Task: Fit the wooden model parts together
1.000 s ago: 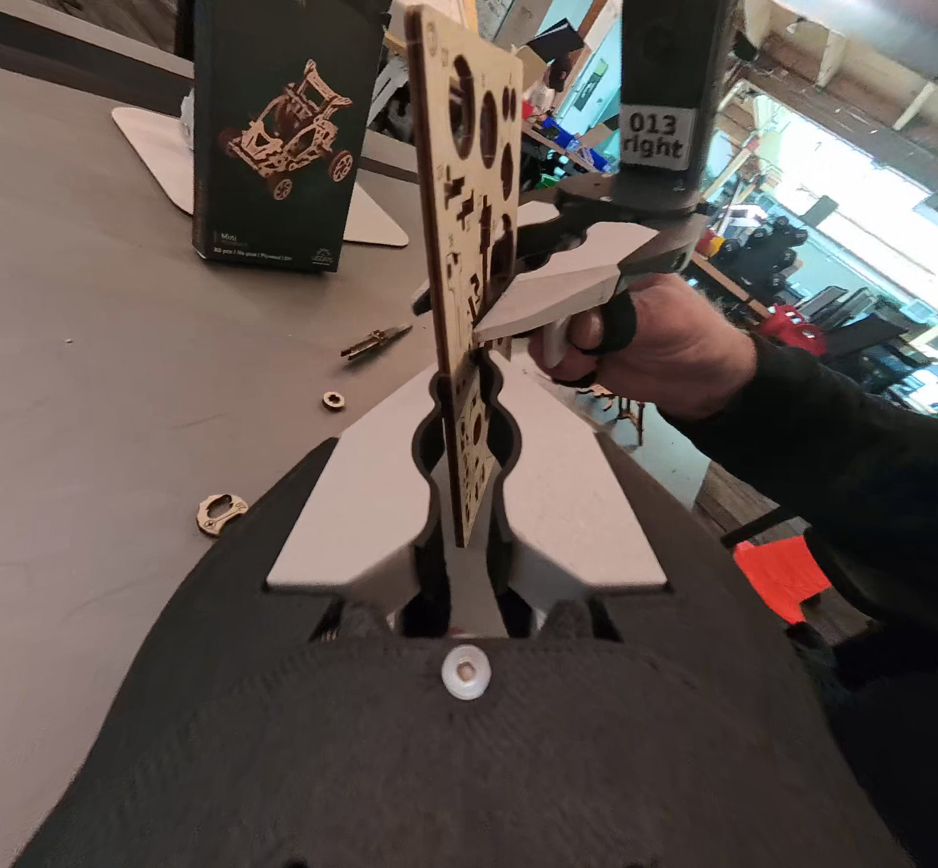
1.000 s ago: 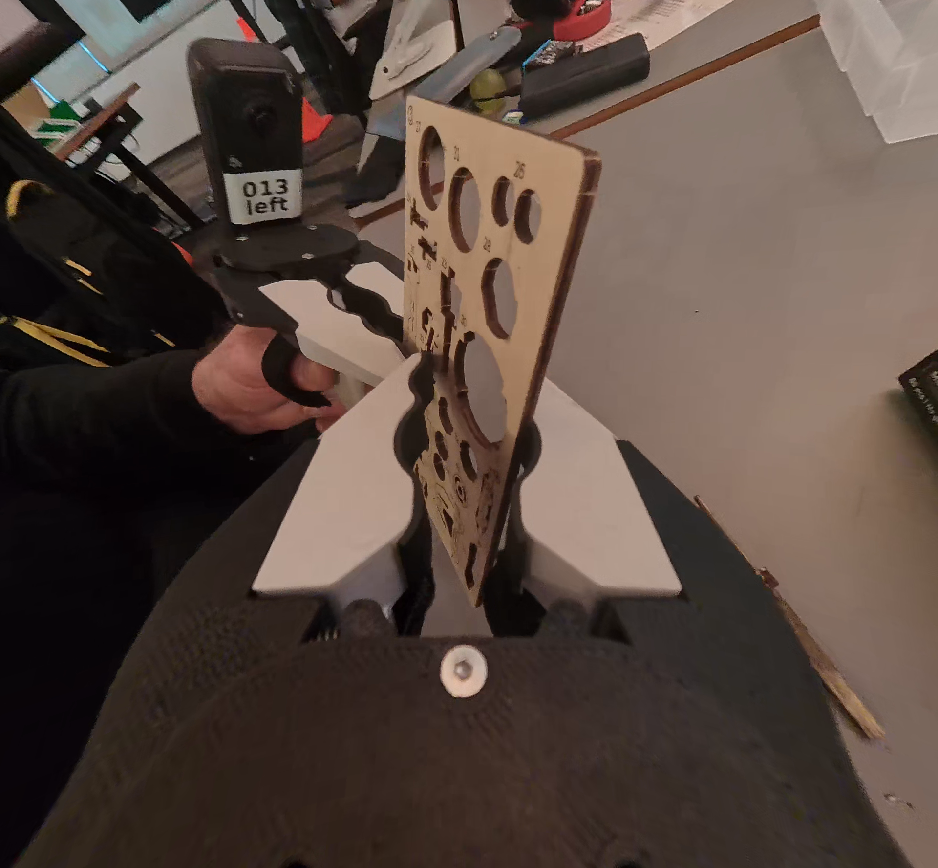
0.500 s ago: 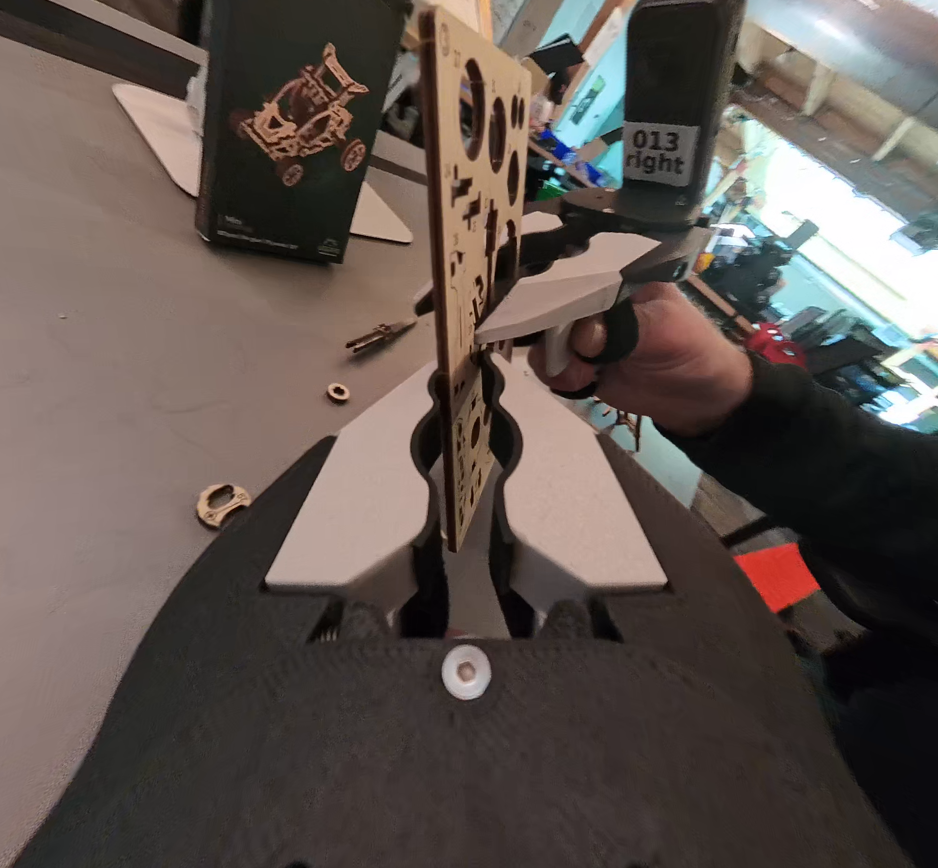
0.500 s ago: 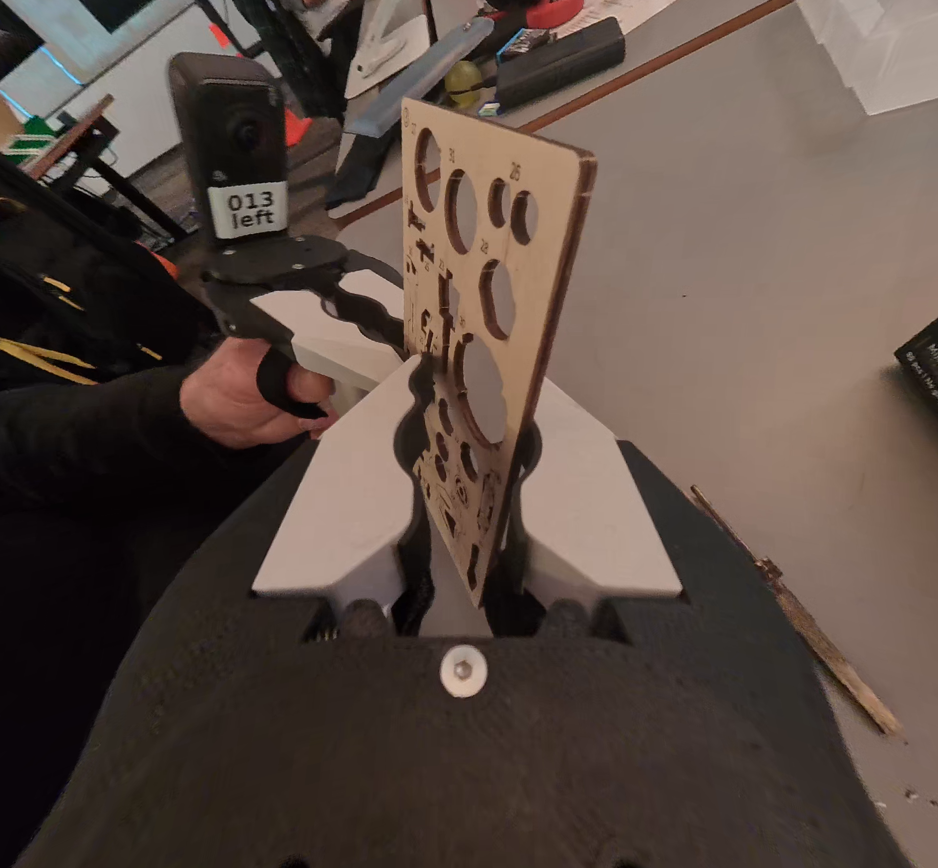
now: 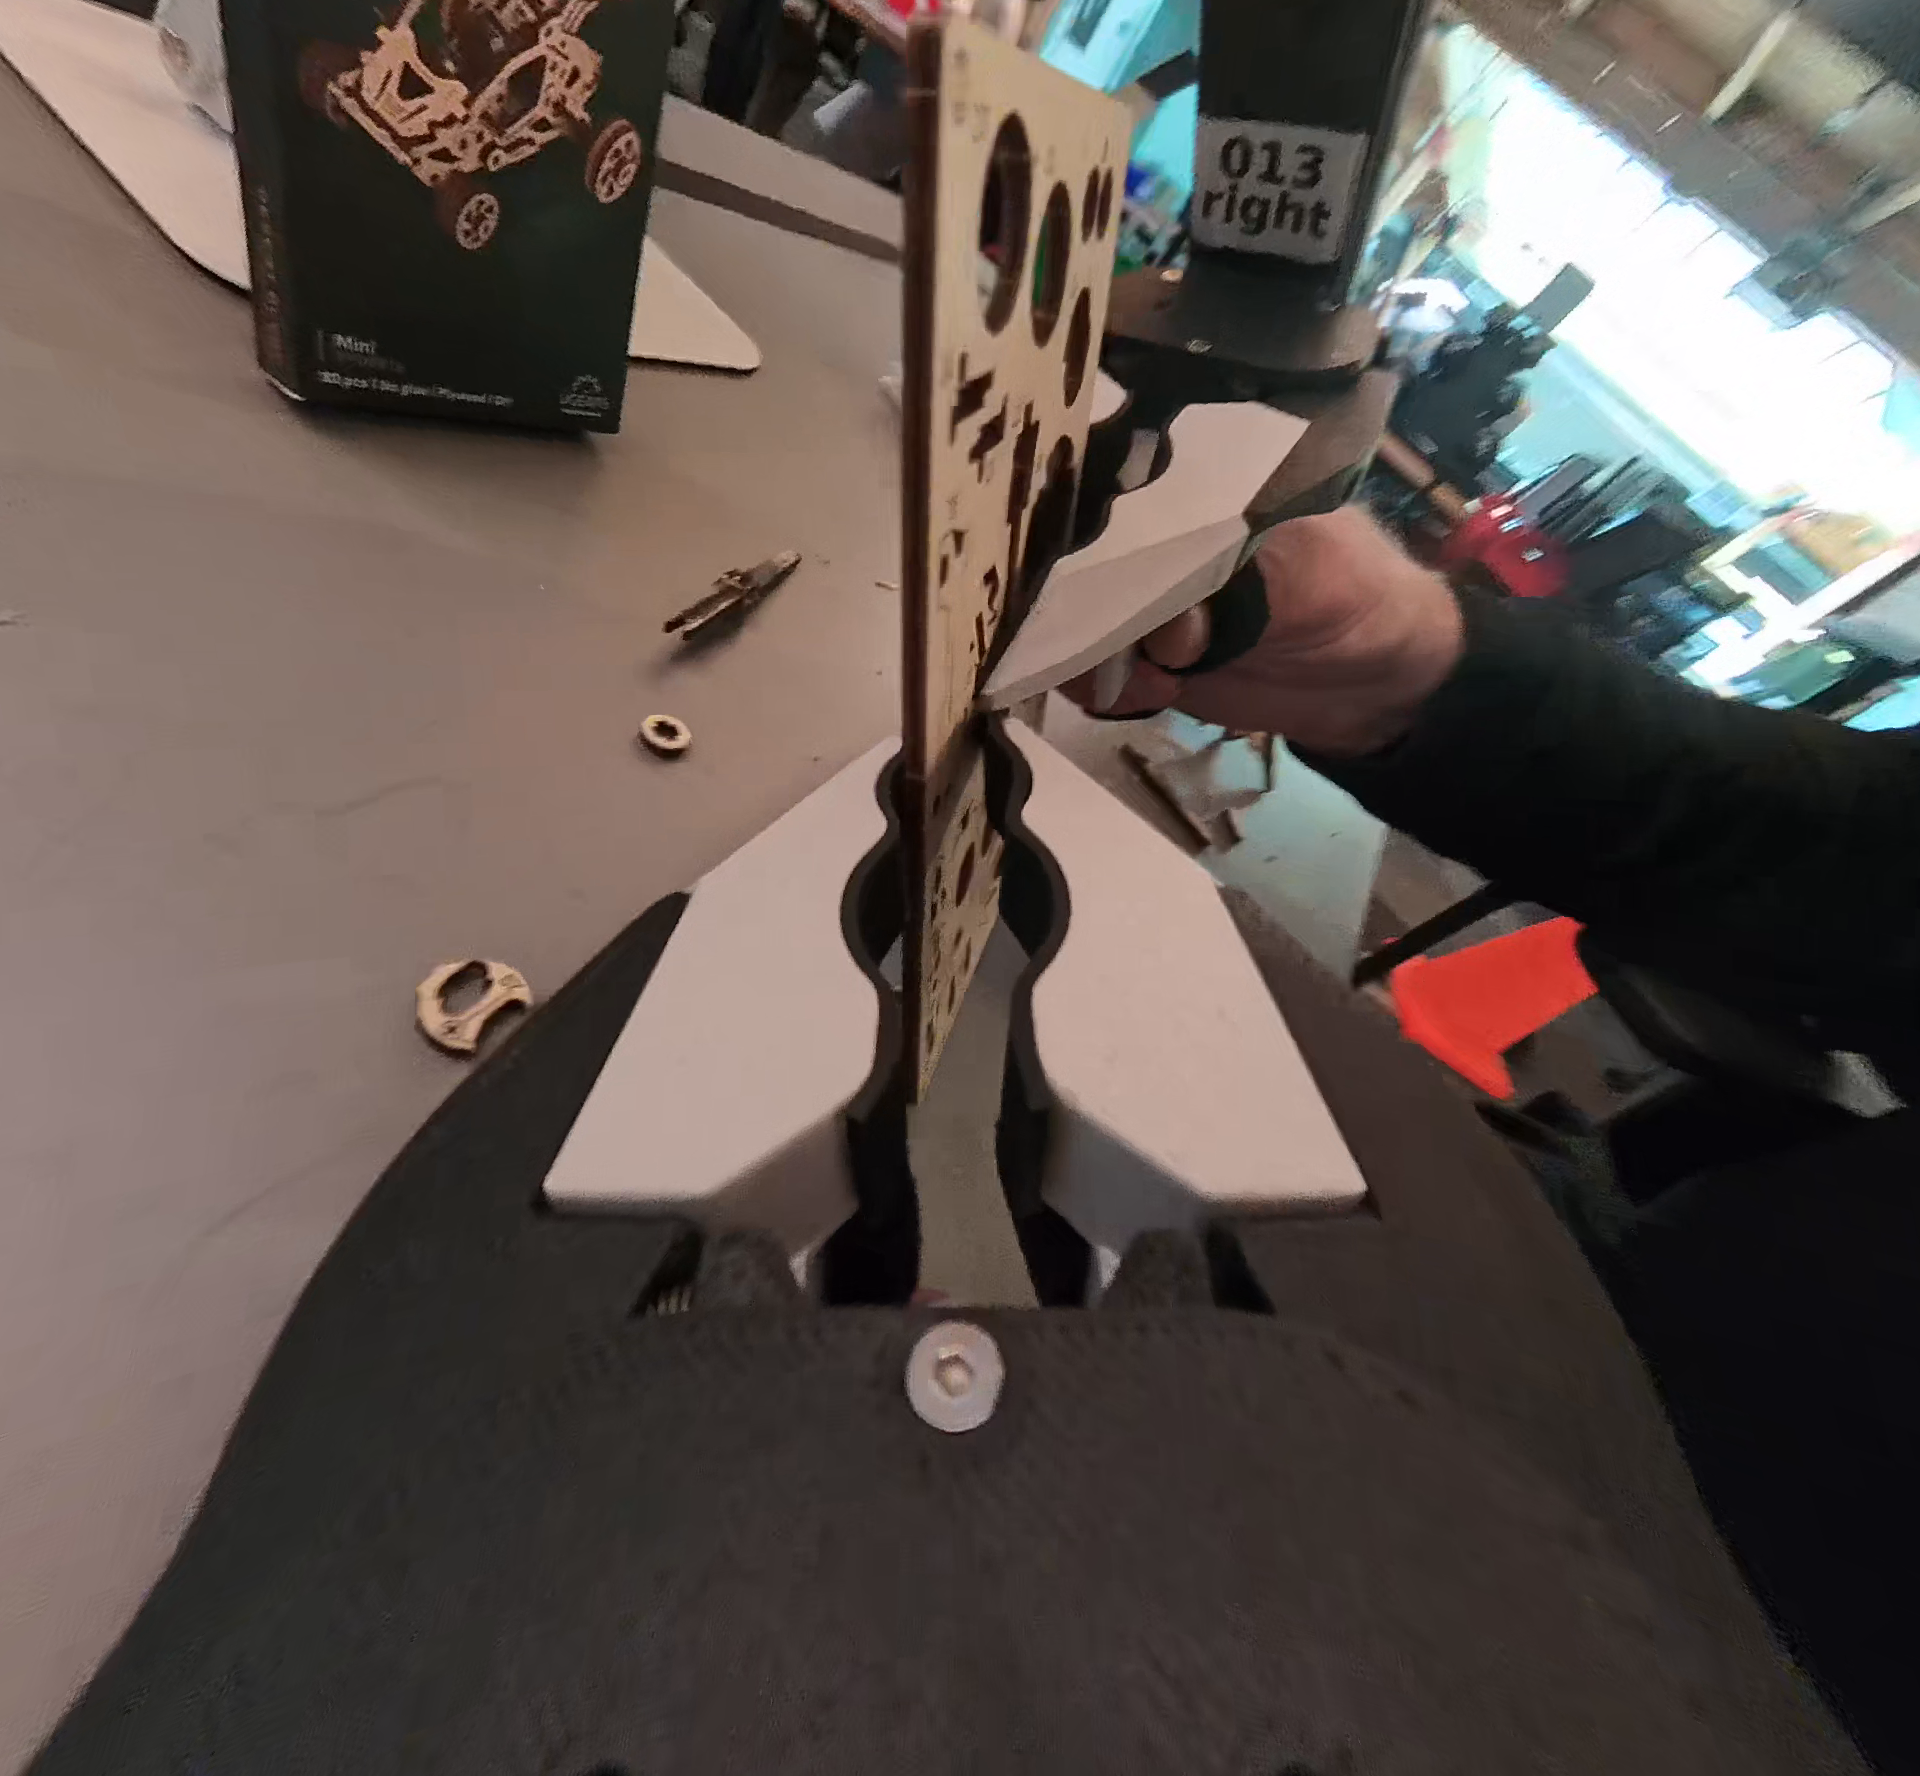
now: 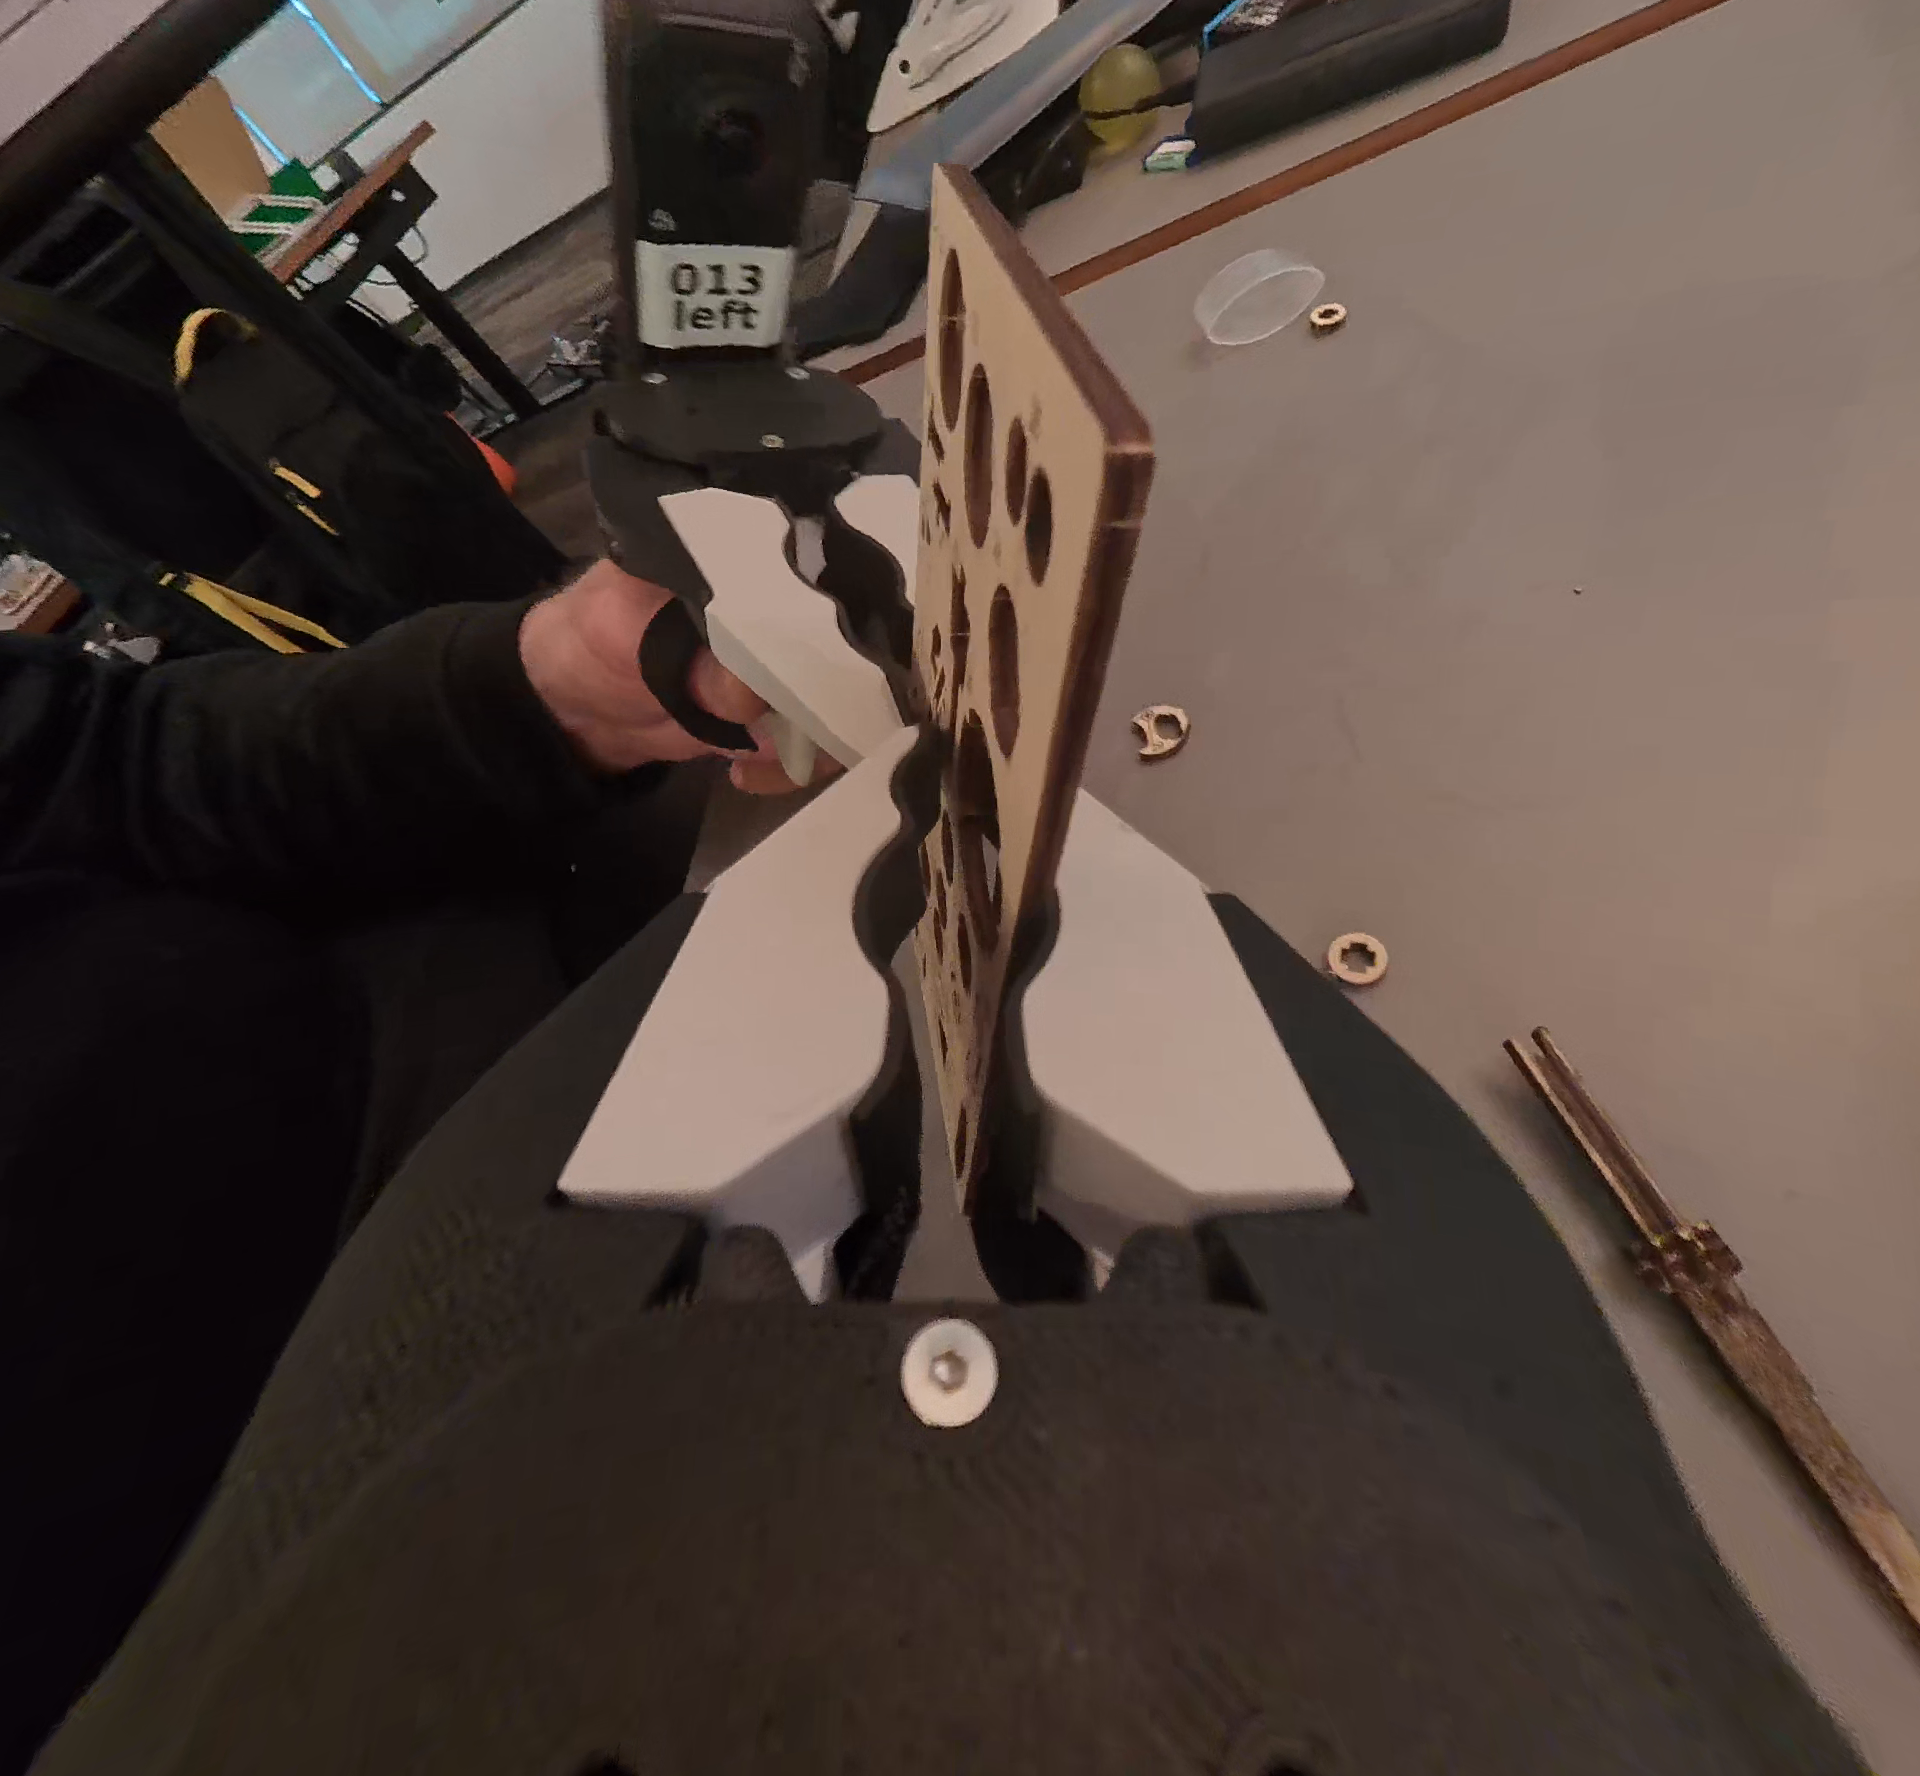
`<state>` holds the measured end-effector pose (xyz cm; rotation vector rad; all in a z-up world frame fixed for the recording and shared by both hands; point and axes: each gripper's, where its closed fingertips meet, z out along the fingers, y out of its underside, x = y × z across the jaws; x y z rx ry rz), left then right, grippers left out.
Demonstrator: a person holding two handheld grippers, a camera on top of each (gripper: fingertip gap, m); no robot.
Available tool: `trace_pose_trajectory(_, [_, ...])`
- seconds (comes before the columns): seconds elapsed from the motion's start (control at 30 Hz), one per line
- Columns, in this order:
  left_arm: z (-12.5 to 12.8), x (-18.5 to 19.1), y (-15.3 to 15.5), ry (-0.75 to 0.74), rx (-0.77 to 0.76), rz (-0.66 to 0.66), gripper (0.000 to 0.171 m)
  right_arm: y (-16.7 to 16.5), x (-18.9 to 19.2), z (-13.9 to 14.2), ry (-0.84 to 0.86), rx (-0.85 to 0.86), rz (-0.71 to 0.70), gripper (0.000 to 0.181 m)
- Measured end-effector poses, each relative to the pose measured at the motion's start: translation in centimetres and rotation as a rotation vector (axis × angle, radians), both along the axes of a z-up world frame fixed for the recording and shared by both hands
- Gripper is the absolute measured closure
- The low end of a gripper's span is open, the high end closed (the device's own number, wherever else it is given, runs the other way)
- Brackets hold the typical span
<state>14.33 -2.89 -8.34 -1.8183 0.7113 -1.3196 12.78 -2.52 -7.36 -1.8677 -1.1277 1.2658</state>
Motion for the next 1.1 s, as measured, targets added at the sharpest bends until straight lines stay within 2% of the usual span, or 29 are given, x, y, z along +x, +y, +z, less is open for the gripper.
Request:
trace_pose_trajectory(0.27, [-0.6,0.0,1.2,0.119,0.083,0.148,0.156,1.0,0.2,-0.6,-0.119,0.058,-0.085,0.175])
trace_pose_trajectory(0.37, [-1.0,-0.1,1.4,0.150,0.091,0.162,0.154,1.2,0.1,-1.0,-0.155,0.074,-0.104,0.174])
trace_pose_trajectory(0.47, [-1.1,-0.2,1.6,0.124,0.054,0.154,0.150,1.2,0.0,-1.0,-0.155,0.081,-0.103,0.175])
trace_pose_trajectory(0.57, [-1.1,-0.2,1.1,0.066,-0.033,0.056,0.152,0.9,-0.3,-0.9,-0.126,0.052,-0.077,0.178])
trace_pose_trajectory(0.87, [-1.5,0.3,0.2,0.112,-0.002,-0.004,0.163,1.1,0.2,-1.2,-0.083,0.000,-0.069,0.158])
trace_pose_trajectory(1.1, [-1.8,0.5,0.1,0.181,0.052,0.008,0.161,0.8,0.2,-1.5,-0.129,0.000,-0.061,0.166])
